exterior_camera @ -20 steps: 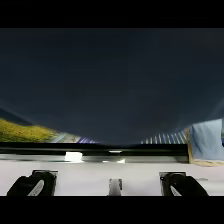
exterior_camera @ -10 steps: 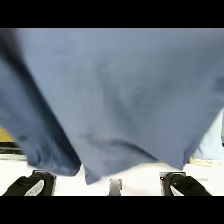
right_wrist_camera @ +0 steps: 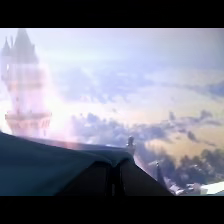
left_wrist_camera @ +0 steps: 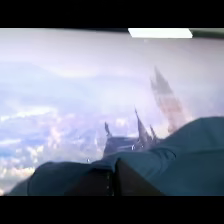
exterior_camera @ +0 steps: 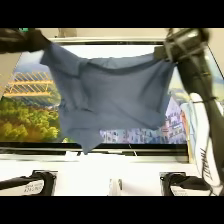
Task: Fold the shirts.
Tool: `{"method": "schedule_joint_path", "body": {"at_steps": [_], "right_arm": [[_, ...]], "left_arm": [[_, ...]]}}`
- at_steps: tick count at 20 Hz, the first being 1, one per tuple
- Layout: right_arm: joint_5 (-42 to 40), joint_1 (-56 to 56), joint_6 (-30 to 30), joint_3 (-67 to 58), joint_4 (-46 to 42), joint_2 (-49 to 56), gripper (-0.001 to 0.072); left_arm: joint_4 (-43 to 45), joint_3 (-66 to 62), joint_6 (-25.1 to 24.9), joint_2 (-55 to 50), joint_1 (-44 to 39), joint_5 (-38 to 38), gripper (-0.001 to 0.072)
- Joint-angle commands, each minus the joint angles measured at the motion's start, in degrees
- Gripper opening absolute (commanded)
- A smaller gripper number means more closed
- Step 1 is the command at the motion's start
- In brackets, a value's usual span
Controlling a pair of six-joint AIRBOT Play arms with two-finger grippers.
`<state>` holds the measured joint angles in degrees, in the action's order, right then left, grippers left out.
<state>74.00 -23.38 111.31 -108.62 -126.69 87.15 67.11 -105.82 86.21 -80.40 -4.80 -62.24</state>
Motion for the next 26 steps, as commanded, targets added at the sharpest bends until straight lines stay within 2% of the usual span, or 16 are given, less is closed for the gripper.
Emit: {"method": "schedule_joint_path", "body": {"at_steps": [1,4,5,6,7,8,9,10,13,14,15,16,18,19,20,26], "right_arm": [[-0.11,0.02,0.87,-0.07,4.48,5.73,0.0025],[-0.59,0.02,1.07,-0.07,10.91,7.72,0.0025],[-0.52,0.02,1.05,-0.07,13.05,8.57,0.0025],[-0.39,0.02,1.03,-0.07,14.25,9.14,0.0038],[-0.26,0.02,0.94,-0.07,14.32,9.40,0.0178],[-0.26,0.48,-0.46,-0.09,13.51,9.27,0.0413],[0.61,1.57,-2.03,-0.13,12.15,8.94,0.0506],[2.58,3.58,-4.39,-0.17,10.47,8.35,0.0502],[10.62,15.19,-8.44,-0.17,14.80,6.03,0.0378],[14.88,19.96,-10.73,-0.09,18.01,5.75,0.0378],[17.70,24.35,-12.15,0.37,22.36,5.53,0.0378],[19.76,28.94,-13.51,1.57,28.85,5.27,0.0378],[22.47,35.93,-15.80,4.87,41.38,5.05,0.0379],[22.84,38.12,-16.44,6.64,46.95,5.03,0.0378],[22.84,39.76,-17.53,8.55,52.04,5.03,0.0371],[20.59,40.24,-20.28,14.95,57.61,5.07,0.0343]], "left_arm": [[-0.02,-0.07,0.04,-8.61,-0.11,-8.11,0.0029],[-0.04,-0.07,0.70,-13.51,-1.14,-13.99,0.0036],[-0.09,-0.07,2.23,-14.62,-1.51,-14.99,0.0077],[-0.42,-0.07,4.20,-15.30,-1.88,-15.63,0.0164],[-1.42,-0.09,5.92,-15.45,-2.05,-16.13,0.0415],[-2.67,-0.28,5.97,-15.28,-1.97,-17.35,0.0620],[-2.25,-0.44,5.44,-14.78,-1.62,-18.91,0.0617],[-1.49,-0.44,4.31,-14.08,-0.63,-21.33,0.0615],[1.09,1.70,4.31,-11.61,3.87,-30.56,0.0594],[1.09,4.72,4.28,-10.08,5.07,-31.28,0.0578],[1.09,9.16,4.26,-8.00,6.05,-30.34,0.0409],[1.09,15.43,4.26,-5.20,6.78,-27.93,0.0300],[1.09,29.88,4.26,0.63,7.61,-21.68,0.0351],[1.07,37.11,4.24,3.21,7.96,-18.75,0.0489],[1.05,43.04,3.54,5.09,8.13,-16.52,0.0553],[-2.71,58.10,4.55,6.32,8.26,-2.82,0.0505]]}}
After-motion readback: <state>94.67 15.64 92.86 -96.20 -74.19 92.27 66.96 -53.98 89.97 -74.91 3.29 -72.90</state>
